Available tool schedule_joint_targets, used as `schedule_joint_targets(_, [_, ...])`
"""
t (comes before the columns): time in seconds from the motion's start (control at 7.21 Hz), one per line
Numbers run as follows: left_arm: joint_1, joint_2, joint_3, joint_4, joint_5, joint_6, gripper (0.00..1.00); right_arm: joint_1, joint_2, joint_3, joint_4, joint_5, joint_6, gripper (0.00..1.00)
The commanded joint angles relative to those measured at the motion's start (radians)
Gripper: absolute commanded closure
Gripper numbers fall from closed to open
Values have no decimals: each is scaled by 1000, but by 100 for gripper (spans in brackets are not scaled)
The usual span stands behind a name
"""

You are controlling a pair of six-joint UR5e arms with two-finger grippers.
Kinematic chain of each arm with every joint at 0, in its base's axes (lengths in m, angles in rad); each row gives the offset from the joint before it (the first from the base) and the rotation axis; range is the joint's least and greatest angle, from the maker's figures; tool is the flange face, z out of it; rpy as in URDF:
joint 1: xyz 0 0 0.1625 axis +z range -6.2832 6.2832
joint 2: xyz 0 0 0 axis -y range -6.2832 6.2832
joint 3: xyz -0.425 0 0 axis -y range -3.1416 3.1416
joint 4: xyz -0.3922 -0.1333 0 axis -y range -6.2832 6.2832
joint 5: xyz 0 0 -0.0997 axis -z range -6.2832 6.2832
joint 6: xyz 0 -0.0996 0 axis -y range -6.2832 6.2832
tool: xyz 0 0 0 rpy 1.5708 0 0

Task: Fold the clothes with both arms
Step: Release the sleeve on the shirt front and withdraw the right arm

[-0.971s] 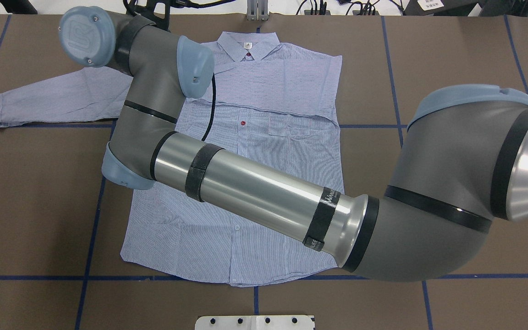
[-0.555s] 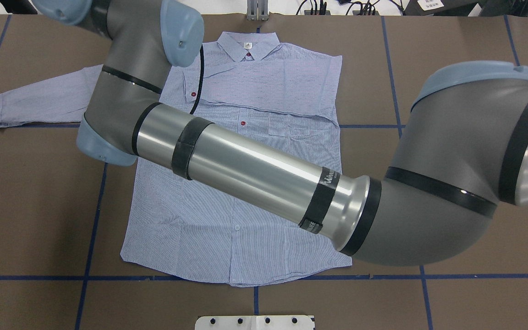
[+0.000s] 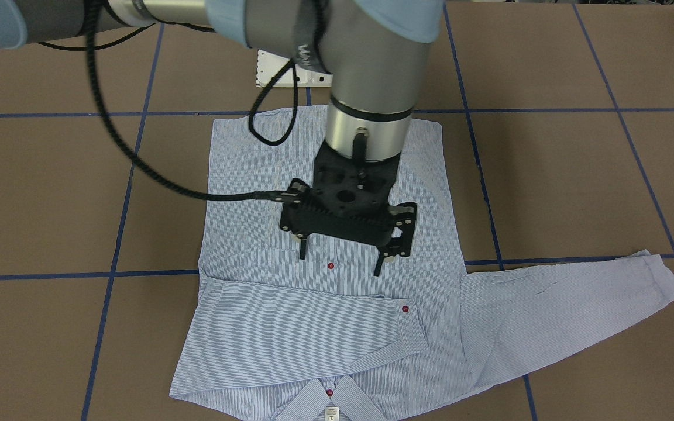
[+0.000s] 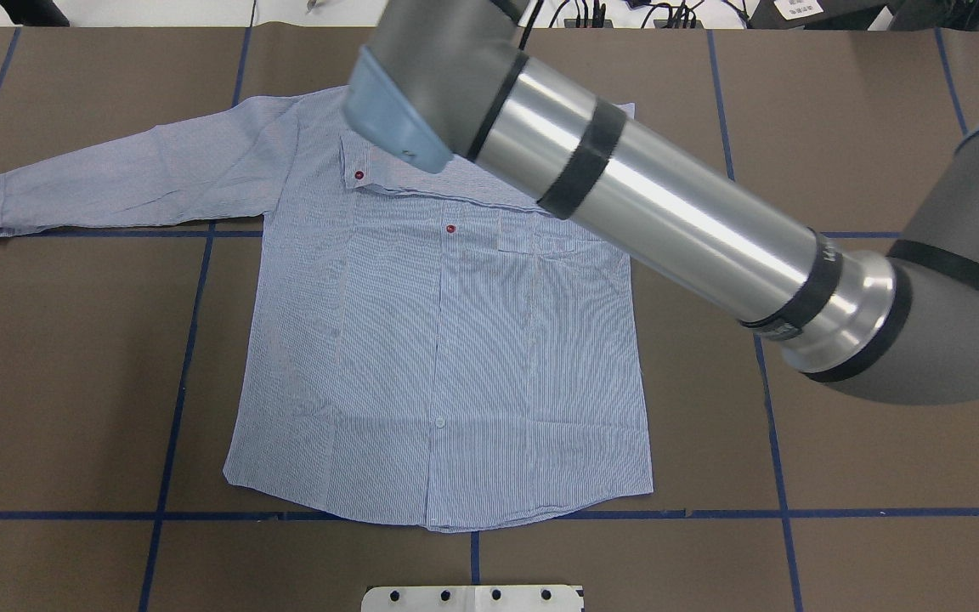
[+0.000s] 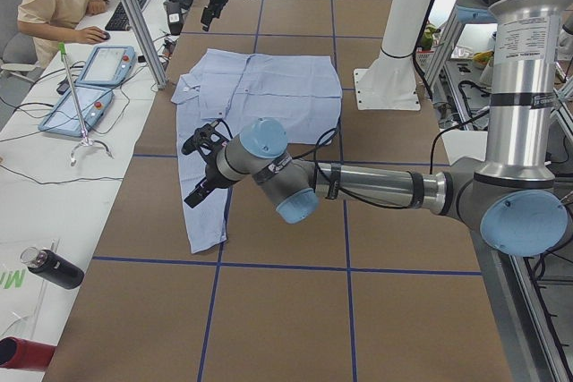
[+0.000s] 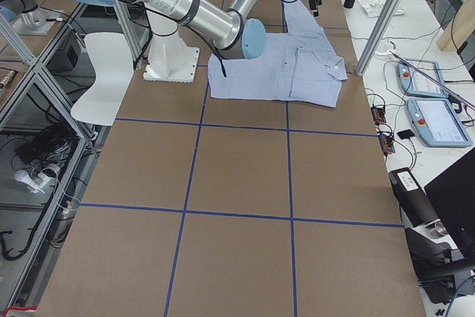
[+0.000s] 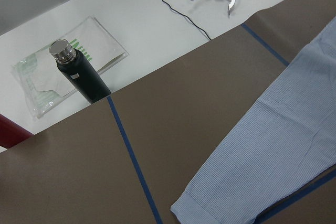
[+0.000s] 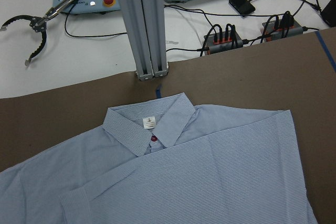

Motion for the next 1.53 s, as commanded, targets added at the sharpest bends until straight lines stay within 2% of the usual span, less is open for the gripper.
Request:
schedule_joint_targets(0.0, [72, -11, 40, -83, 3, -26, 0, 109, -357, 419, -6, 146, -178, 1])
schedule_joint_targets(0.14, [77, -34, 89, -135, 8, -64, 0, 137, -567, 627, -6, 163, -258, 1])
schedule_joint_targets(0.28, [86, -47, 115, -236, 72, -210, 0, 172, -721, 746, -3, 182, -368, 1])
schedule_joint_targets(0.42, [173, -47, 117, -267, 120, -285, 0, 210, -834, 798, 10, 234, -446, 1])
schedule_joint_targets(0.56, [244, -47, 122, -269, 178, -313, 0, 248, -943, 832, 57, 258, -521, 1])
schedule_joint_targets(0.69, [276, -45, 123, -270, 210, -363, 0, 297, -1067, 832, 180, 319, -568, 1])
schedule_joint_targets(0.83, [322, -38, 137, -275, 288, -412, 0, 346, -1203, 827, 342, 378, -596, 1])
schedule_joint_targets(0.97, [374, -38, 192, -330, 375, -438, 0, 367, -1305, 827, 426, 381, -597, 1])
schedule_joint_targets(1.11, [426, -48, 312, -453, 435, -512, 0, 370, -1335, 824, 465, 378, -593, 1])
schedule_joint_targets(1.25, [428, -50, 423, -585, 442, -518, 0, 368, -1327, 818, 467, 377, -587, 1])
schedule_joint_targets(1.39, [427, -44, 442, -596, 435, -494, 0, 368, -1321, 817, 467, 375, -585, 1])
